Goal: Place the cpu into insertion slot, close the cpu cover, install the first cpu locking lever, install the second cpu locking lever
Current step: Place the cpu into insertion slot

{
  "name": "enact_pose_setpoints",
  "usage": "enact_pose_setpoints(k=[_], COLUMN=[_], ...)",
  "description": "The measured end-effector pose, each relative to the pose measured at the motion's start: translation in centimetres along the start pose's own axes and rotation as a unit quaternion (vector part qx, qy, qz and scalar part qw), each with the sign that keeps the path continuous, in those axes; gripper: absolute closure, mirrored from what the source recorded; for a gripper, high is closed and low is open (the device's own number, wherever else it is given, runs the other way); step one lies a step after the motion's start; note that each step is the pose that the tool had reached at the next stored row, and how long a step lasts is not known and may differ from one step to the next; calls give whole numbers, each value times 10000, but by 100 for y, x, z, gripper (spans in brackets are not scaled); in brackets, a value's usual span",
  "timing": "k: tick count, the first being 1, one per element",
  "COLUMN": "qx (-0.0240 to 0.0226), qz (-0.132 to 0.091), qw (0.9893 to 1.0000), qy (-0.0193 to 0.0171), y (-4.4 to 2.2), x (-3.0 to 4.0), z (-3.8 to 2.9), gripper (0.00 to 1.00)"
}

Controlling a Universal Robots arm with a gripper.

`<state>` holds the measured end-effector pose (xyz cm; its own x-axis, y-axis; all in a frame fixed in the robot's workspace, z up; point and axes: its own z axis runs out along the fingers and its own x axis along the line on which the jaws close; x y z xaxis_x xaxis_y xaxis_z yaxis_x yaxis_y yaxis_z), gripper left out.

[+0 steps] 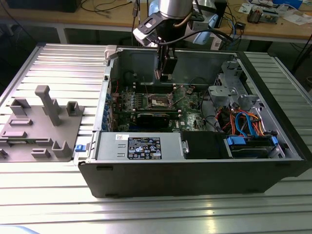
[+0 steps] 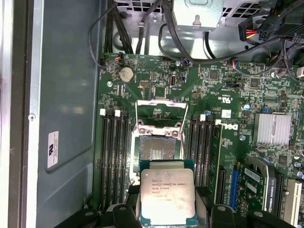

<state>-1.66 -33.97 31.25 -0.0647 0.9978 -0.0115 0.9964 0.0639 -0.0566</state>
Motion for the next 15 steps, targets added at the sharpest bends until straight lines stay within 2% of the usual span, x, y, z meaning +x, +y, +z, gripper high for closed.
enact_pose_setpoints(k=[15], qx=[0], qz=[10], qw=[10000], qy=[1], y=[1], x=[0], z=[23], gripper=[46])
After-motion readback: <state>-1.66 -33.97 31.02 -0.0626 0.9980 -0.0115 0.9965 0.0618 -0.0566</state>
